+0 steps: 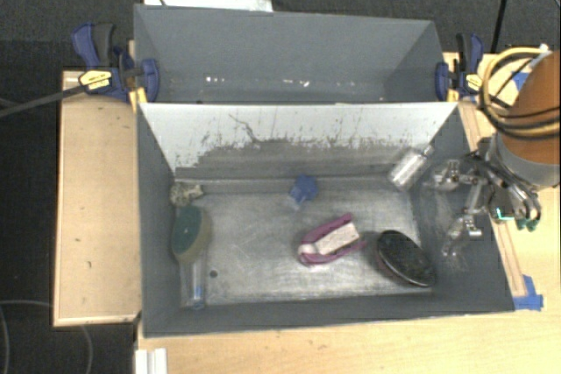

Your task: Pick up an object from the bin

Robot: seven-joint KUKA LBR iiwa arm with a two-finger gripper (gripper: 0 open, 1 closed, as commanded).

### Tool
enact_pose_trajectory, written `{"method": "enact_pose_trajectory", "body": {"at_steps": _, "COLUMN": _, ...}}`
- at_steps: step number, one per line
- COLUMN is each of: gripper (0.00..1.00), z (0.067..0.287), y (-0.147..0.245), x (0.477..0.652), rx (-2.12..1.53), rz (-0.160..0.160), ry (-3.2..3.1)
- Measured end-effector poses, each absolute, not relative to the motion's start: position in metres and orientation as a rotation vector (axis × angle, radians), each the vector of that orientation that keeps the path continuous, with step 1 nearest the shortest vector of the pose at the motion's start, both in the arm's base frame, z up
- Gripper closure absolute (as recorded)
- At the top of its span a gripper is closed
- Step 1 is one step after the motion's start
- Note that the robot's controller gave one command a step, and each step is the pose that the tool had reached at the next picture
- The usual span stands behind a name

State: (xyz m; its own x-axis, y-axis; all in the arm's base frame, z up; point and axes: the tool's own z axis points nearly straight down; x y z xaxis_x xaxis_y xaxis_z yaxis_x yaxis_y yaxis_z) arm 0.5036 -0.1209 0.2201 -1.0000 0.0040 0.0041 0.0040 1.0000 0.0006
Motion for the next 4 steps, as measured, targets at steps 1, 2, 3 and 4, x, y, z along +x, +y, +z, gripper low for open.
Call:
{"method": "enact_pose_trajectory", "body": {"at_steps": 1, "gripper": 0.00, "z": 0.071, "y": -0.051, "x": 0.507, "rx": 0.213, "rz": -0.001, "ry": -3.143}}
{"method": "enact_pose_trajectory", "body": {"at_steps": 2, "gripper": 0.00, "z": 0.073, "y": 0.029, "x": 0.527, "rx": 0.239, "rz": -0.004, "ry": -3.145}}
{"method": "enact_pose_trajectory", "body": {"at_steps": 3, "gripper": 0.00, "z": 0.144, "y": 0.073, "x": 0.511, "rx": 0.115, "rz": -0.006, "ry": -3.148}}
{"method": "enact_pose_trajectory", "body": {"at_steps": 4, "gripper": 0.00, "z": 0.072, "y": 0.065, "x": 0.508, "rx": 0.908, "rz": -0.002, "ry": -3.017}}
